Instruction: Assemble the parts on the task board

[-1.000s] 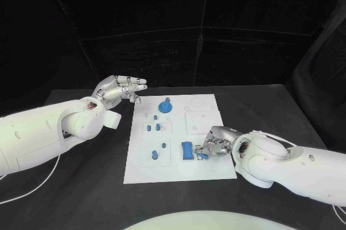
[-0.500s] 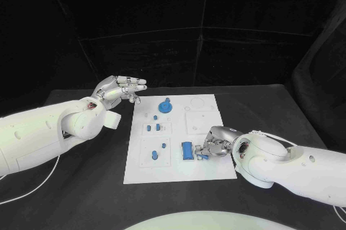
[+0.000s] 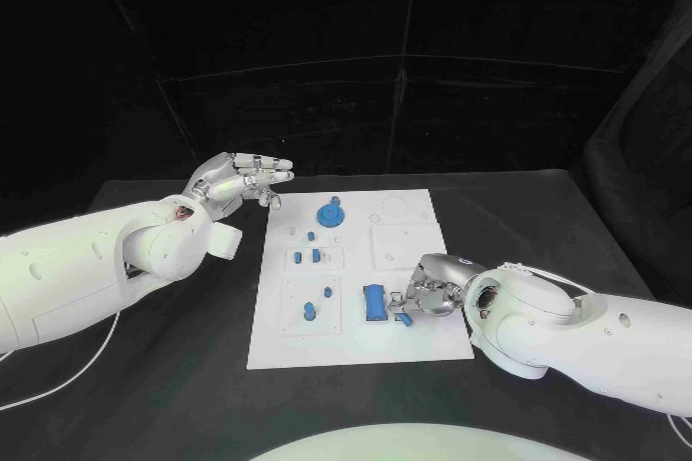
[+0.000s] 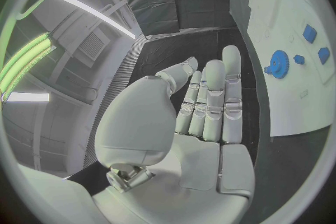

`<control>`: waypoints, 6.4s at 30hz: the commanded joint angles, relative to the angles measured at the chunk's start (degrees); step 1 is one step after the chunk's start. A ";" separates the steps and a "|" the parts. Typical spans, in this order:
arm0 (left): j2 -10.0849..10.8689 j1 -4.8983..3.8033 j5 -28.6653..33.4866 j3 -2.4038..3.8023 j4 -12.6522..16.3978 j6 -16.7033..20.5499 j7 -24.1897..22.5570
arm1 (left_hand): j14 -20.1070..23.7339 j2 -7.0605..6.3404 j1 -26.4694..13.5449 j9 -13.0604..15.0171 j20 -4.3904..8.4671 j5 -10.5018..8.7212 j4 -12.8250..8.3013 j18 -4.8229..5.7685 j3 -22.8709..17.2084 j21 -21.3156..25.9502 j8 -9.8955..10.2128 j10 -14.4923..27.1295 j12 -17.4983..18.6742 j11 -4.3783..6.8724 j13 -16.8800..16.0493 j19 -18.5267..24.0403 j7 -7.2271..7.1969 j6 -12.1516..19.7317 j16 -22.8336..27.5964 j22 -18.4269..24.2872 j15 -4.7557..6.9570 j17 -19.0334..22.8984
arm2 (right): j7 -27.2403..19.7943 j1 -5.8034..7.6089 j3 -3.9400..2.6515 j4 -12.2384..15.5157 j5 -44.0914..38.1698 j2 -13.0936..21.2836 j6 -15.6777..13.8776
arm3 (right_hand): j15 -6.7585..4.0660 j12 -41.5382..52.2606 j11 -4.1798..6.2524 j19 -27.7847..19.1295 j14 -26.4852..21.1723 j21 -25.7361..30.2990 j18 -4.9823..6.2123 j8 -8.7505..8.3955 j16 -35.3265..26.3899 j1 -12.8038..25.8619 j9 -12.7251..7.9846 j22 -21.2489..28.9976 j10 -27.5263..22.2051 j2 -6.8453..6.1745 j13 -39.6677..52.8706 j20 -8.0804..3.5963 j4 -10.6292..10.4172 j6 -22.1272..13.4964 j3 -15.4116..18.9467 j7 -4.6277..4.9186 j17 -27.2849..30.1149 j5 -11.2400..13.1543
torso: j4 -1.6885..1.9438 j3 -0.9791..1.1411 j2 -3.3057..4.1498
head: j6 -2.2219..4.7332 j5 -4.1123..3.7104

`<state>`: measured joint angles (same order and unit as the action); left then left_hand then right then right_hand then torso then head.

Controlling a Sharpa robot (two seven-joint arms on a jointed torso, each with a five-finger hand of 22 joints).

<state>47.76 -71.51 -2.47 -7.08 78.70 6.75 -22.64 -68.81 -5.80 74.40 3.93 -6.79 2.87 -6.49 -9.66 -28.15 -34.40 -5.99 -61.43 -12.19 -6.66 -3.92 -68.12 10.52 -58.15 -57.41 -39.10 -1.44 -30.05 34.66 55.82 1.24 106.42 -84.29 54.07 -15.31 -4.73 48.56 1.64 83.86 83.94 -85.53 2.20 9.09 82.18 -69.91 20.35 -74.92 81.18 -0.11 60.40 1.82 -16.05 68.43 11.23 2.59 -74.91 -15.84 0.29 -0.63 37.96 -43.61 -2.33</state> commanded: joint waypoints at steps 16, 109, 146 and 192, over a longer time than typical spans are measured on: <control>-0.05 -0.10 0.20 0.03 -0.02 -0.61 0.08 | 0.39 0.08 0.67 -0.07 -0.01 0.03 -0.24 -0.82 0.01 0.28 -0.35 0.56 -0.17 0.01 0.07 0.46 0.26 0.04 0.14 0.07 0.11 0.10 | -0.61 0.06 -0.01 0.19 -0.95 -0.05 4.02 | -0.26 -0.54 -0.09 1.12 3.79 0.07 -0.37 -0.42 -0.03 -3.29 0.23 -8.50 0.09 -0.24 0.12 -0.17 1.75 0.06 0.18 0.11 -3.19 -0.27 | 0.00 0.00 0.02 | -0.08 -0.03; 0.04 -0.15 0.20 -0.81 0.08 -1.19 0.93 | 0.72 0.48 1.26 -0.09 0.08 0.03 -0.71 -0.82 -0.47 0.25 -0.38 0.76 -0.37 -0.05 0.11 0.68 0.34 0.06 0.26 0.03 0.14 0.45 | -3.89 0.08 -0.04 2.10 3.27 3.03 -1.65 | -0.01 -2.67 -0.39 0.51 3.70 0.78 -0.15 -1.18 -0.72 1.14 0.85 -7.96 0.15 -0.38 1.12 0.01 0.17 -0.11 4.39 0.37 -2.90 11.04 | -0.09 0.01 -0.11 | 0.25 -0.08; -0.05 -0.14 0.20 -0.90 0.06 -1.19 0.84 | 0.81 0.53 1.27 -0.09 0.08 0.03 -0.77 -0.80 -0.54 0.24 -0.39 0.84 -0.42 -0.06 0.12 0.78 0.35 0.08 0.30 0.01 0.12 0.56 | -6.59 0.06 -0.03 -0.19 3.36 1.97 -4.26 | 0.23 -7.15 -0.71 -0.59 3.32 2.02 0.25 -1.53 -2.40 -2.80 1.12 -6.61 -1.21 -0.33 -1.30 0.23 2.12 -1.12 5.41 0.77 -0.97 8.37 | -0.02 -0.01 -0.11 | 0.67 -0.23; -5.59 5.21 7.33 2.15 -2.26 16.07 -5.76 | 46.63 5.80 -45.15 -3.93 0.52 -2.87 6.49 4.76 20.17 34.40 5.99 37.69 12.19 2.59 3.92 50.20 -10.52 35.35 52.69 32.57 1.44 30.05 | -60.57 5.34 -1.42 -25.93 75.87 -10.95 -16.57 | 4.73 -48.56 -1.64 -61.23 -56.18 80.85 2.74 -9.09 -82.18 35.07 -20.35 68.20 -55.27 0.11 -60.40 3.30 16.05 -45.63 -6.32 1.65 74.91 15.84 | -0.29 0.63 -6.78 | 9.23 2.33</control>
<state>42.10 -66.56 6.97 -5.01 75.45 15.70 -27.44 -29.88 -0.40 39.39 0.33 -8.46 0.44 -0.28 -6.65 -10.74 -1.07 -0.51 -31.97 -0.65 -5.44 -0.32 -24.12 4.32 -30.73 -6.34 -8.79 -3.40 -1.13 -22.90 61.19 -0.19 79.38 -13.58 42.96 -24.55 0.73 0.63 -2.47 30.19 37.04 -6.22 7.08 0.43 0.47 -46.50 0.43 -8.95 34.60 1.96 0.32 6.82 0.08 30.43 6.55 5.66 -0.57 -0.63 -0.12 -0.31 31.57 -34.43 -0.19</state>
